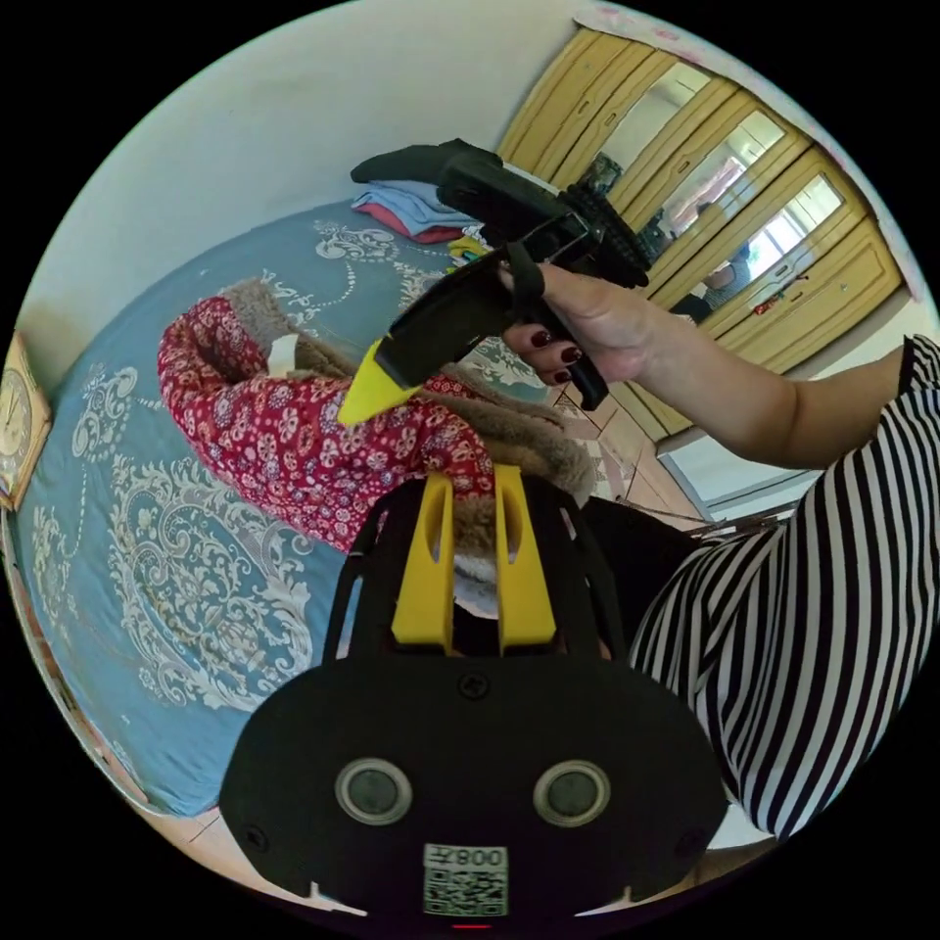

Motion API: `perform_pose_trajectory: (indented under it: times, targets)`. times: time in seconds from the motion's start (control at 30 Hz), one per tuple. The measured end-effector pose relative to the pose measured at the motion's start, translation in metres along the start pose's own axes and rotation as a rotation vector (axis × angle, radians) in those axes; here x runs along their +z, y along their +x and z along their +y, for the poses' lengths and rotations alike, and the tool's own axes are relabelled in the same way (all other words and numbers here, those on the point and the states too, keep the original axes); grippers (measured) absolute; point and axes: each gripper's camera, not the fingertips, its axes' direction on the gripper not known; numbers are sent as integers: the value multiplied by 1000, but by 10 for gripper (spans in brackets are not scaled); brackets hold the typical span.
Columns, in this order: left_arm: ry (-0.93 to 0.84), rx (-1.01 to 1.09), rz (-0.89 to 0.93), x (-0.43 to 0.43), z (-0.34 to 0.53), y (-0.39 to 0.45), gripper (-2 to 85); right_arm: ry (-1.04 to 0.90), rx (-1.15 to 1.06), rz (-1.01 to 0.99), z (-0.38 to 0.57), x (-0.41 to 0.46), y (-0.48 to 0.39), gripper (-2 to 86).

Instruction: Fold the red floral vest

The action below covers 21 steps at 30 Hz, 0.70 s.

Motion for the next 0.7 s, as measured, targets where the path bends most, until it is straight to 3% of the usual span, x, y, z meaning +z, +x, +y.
perform_pose_trajectory:
  times: [0.2, 0.47, 0.7]
  targets:
    - [-87, 156, -109, 68, -50, 35, 75, -13, -22, 165, 23, -34, -8, 127]
    - [-98, 150, -64, 180, -96, 40, 76, 187, 205, 9, 96, -87, 74, 68]
    - [-79, 97, 34, 246, -117, 5, 71, 229, 316, -94, 121, -94, 122, 51]
